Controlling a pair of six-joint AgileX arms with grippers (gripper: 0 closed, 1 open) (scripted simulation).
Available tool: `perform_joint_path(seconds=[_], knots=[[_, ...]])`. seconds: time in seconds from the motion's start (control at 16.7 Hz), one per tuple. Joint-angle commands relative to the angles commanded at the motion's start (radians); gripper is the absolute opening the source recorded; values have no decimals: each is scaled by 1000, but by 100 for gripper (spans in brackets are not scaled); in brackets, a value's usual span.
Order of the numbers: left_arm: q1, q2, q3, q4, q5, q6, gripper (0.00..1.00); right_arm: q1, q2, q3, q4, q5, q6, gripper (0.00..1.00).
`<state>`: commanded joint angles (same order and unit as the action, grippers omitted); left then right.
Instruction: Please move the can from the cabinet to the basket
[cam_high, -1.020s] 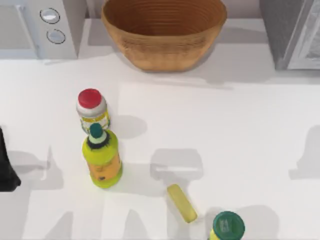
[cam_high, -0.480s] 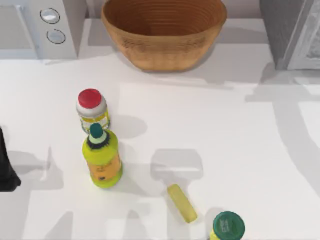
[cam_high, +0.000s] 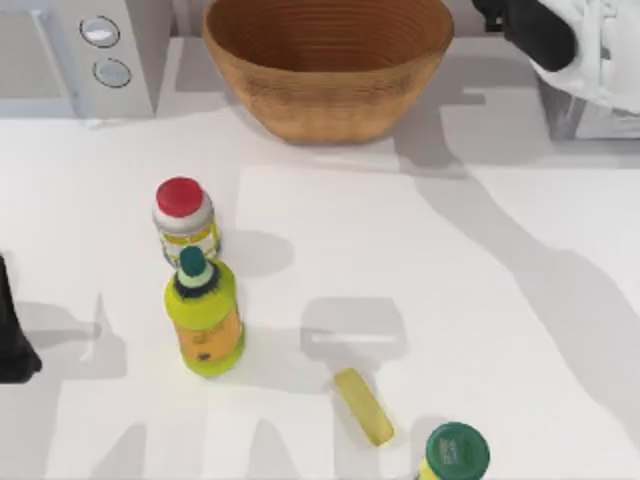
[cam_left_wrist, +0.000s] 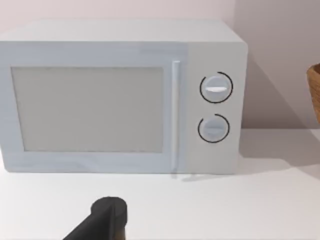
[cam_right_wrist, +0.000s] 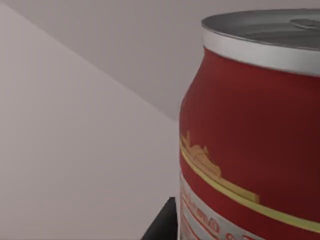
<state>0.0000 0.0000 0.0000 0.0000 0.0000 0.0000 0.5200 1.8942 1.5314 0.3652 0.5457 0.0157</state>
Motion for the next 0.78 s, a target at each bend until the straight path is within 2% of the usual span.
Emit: perform_joint_path(seconds=[0.36,0.78], knots=[[0,0,0,0,0,0,100,107,399,312,76,107,2,0],[0,0,0,0,0,0,100,125,460,361,90,124,3,0]])
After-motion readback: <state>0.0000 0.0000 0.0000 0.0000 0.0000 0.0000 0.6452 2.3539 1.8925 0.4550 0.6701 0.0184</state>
